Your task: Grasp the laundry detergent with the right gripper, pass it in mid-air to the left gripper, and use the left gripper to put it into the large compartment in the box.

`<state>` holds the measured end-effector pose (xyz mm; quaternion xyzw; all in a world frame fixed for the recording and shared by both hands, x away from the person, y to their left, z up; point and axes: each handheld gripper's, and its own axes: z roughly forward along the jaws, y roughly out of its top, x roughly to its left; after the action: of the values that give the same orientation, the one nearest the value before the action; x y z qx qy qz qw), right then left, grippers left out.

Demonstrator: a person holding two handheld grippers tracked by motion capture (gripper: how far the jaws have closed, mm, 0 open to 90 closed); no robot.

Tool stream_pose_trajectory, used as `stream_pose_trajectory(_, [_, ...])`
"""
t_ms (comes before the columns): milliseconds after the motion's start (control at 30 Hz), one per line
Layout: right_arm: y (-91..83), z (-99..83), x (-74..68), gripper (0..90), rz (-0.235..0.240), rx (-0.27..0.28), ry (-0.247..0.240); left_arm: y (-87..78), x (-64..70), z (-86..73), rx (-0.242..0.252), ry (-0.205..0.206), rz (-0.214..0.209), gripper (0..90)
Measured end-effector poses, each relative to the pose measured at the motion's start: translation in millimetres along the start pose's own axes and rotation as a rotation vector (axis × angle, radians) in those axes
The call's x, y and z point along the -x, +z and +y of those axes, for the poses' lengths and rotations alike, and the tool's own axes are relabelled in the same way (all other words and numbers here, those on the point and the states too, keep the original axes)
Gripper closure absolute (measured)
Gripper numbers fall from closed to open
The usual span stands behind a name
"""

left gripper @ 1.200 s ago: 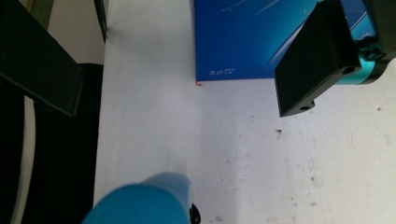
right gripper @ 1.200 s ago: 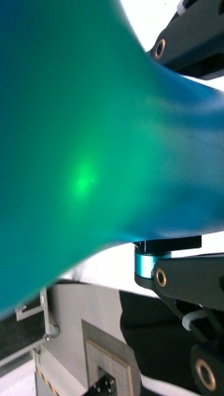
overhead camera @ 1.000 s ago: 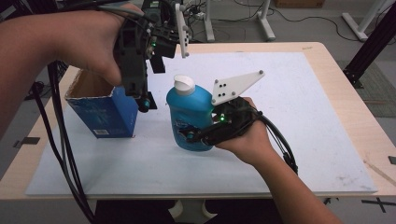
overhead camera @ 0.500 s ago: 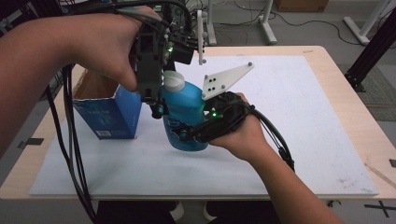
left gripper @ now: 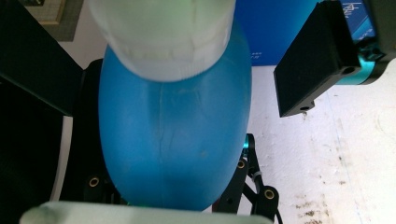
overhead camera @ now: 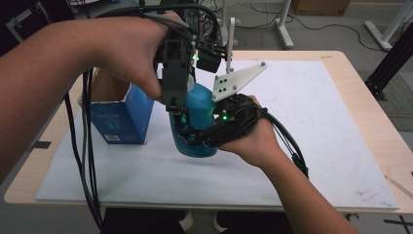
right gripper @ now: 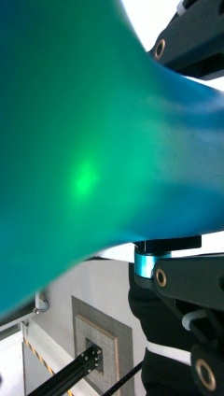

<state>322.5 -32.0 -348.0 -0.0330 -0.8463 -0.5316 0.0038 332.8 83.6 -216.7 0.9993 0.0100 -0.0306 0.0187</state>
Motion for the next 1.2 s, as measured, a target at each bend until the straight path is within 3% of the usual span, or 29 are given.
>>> stream_pose_trajectory(533, [-3.0, 1.0, 0.1, 45.9, 0.007, 0.022, 0.013, 3.7, -2.1, 6.1, -0.033, -0.011, 0.011, 10.8])
stream_pose_trajectory(1200, [-2.5, 0.1, -0.2, 45.9, -0.001, 0.02, 0.021, 4.3, -2.5, 7.1, -0.034, -0.018, 0.031, 23.0])
